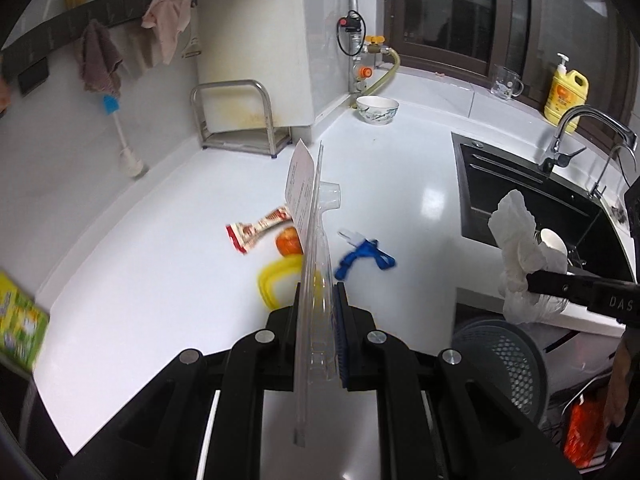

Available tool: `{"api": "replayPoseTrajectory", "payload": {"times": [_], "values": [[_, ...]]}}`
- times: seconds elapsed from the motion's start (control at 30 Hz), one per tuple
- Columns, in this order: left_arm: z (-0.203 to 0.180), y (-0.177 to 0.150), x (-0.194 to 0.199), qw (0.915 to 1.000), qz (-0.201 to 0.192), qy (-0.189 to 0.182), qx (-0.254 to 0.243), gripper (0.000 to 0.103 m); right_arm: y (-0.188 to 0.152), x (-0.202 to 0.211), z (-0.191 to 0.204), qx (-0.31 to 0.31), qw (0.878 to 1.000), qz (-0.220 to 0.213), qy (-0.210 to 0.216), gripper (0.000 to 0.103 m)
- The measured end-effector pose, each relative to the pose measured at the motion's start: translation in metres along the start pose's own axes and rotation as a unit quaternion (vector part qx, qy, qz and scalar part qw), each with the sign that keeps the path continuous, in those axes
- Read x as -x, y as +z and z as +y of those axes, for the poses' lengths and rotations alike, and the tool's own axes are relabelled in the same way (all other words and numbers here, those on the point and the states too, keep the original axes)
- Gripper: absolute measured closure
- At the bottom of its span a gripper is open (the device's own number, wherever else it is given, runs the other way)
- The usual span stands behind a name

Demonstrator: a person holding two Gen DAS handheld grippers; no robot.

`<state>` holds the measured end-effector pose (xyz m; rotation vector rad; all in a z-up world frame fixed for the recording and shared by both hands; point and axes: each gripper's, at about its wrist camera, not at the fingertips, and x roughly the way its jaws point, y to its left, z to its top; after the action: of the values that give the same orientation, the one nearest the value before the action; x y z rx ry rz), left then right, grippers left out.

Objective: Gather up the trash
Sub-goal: 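Carry the receipt and clear bag toward the grey mesh bin with both grippers, then lower both grippers into the bin and open them, dropping bag and receipt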

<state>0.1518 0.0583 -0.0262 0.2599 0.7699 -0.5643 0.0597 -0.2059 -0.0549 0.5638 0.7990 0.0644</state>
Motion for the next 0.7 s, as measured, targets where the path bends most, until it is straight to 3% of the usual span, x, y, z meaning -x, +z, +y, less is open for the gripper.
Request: {"api": "replayPoseTrajectory", "payload": {"times": [0.2,0.33,0.7], "values": [[-0.047,-0.022,0.024,0.9985,0.002,0.014,0.053,0.090,-0.018,0.024,-0.020,0.030,0.999,0.028,0.014,0.095],[-0.080,-0.039,0.032,0.9981,0.011,0.010,0.060,0.090,-0.035,0.038,-0.037,0.050,0.997,0.047,0.032,0.095],[-0.155,-0.109,0.028,0.9909,0.082,0.002,0.107,0.090,-0.093,0.044,-0.078,0.111,0.987,0.114,0.036,0.095]]}}
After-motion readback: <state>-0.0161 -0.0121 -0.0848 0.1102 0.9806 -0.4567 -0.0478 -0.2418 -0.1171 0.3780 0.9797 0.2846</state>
